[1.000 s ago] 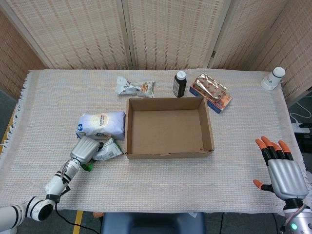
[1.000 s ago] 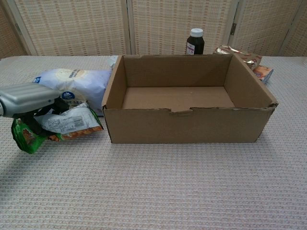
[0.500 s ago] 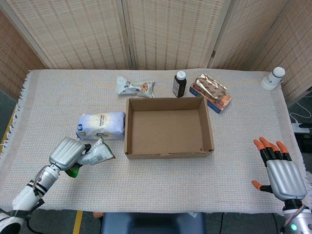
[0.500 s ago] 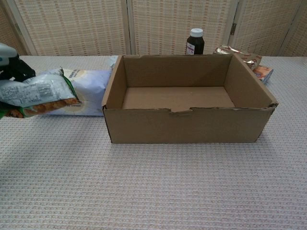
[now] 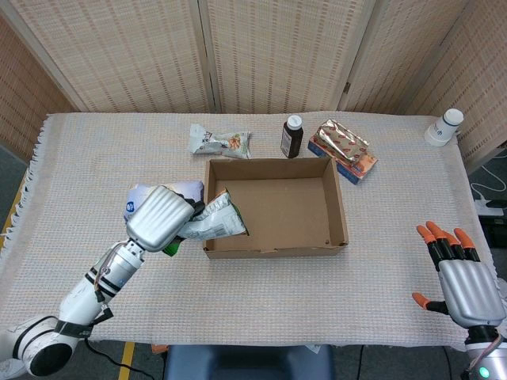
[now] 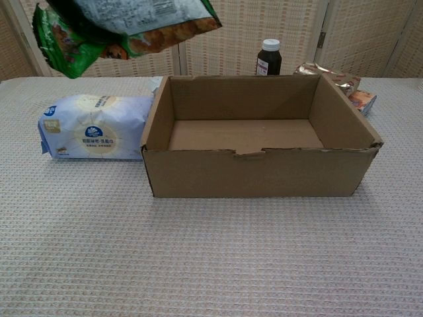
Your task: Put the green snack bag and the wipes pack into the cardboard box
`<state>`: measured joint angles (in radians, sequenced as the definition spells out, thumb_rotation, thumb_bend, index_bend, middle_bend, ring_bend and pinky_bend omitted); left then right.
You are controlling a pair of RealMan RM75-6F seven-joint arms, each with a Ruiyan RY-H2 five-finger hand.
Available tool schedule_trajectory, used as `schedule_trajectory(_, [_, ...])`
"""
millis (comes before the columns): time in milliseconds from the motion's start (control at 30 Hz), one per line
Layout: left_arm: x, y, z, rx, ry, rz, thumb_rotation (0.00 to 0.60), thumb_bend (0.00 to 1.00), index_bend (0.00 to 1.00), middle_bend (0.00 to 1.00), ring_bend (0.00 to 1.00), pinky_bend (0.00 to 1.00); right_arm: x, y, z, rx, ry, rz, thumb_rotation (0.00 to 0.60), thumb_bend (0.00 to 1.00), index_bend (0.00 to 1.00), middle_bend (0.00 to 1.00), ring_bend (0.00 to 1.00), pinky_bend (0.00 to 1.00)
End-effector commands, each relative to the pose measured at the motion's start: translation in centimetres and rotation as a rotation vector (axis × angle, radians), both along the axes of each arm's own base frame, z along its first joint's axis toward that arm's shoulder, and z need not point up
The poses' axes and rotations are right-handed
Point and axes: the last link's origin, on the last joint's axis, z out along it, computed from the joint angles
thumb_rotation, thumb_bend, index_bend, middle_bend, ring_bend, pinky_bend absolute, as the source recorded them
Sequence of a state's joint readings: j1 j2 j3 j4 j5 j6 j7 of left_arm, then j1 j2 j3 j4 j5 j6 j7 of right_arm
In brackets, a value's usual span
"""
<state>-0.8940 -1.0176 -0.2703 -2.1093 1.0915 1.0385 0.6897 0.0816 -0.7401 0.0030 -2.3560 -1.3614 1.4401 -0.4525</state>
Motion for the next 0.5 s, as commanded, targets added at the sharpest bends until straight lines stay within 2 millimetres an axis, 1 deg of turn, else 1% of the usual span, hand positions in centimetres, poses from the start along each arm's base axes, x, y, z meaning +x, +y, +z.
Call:
schedule_trajectory(33, [3.1, 1.7, -2.3, 0.051, 0.014, -0.078, 0.600, 0.43, 0.78, 0.87, 0.75, 0.83, -0.1, 0.0, 0.1, -0.002, -0.003, -0.004, 0.600, 0.00, 0.06, 0.01, 0.00, 0.00])
schedule_trajectory(100, [3.9, 2.3, -3.6, 0.054, 0.002, -0.094, 0.600, 0.43, 0.78, 0.87, 0.75, 0.83, -0.1, 0.0, 0.3, -0.004, -0.004, -0.007, 0.600, 0.00, 0.06, 0.01, 0.00, 0.00])
schedule_trajectory(200, [4.7, 3.0, -4.9, 0.063, -0.025, -0.100, 0.600, 0.43, 0.78, 0.87, 0.75, 0.83, -0.2, 0.0, 0.4, -0.009, -0.004, -0.011, 0.600, 0.00, 0.06, 0.01, 0.00, 0.00])
schedule_trajectory(400, [5.7, 5.5, -7.3, 0.112, -0.123, -0.071, 0.600, 0.43, 0.78, 0.87, 0.74, 0.83, -0.3, 0.0, 0.7, -0.019, -0.003, -0.022, 0.600, 0.00, 0.06, 0.01, 0.00, 0.00])
schedule_trajectory(433, [5.7, 5.8, -7.7, 0.112, -0.134, -0.058, 0.600, 0.43, 0.77, 0.86, 0.73, 0.82, -0.4, 0.0, 0.7, -0.020, -0.002, -0.025, 0.600, 0.00, 0.06, 0.01, 0.00, 0.00])
schedule_trajectory(500, [5.8, 6.2, -8.1, 0.113, -0.155, -0.050, 0.600, 0.40, 0.75, 0.81, 0.69, 0.79, -0.5, 0.0, 0.7, -0.019, 0.000, -0.029, 0.600, 0.00, 0.06, 0.01, 0.00, 0.00])
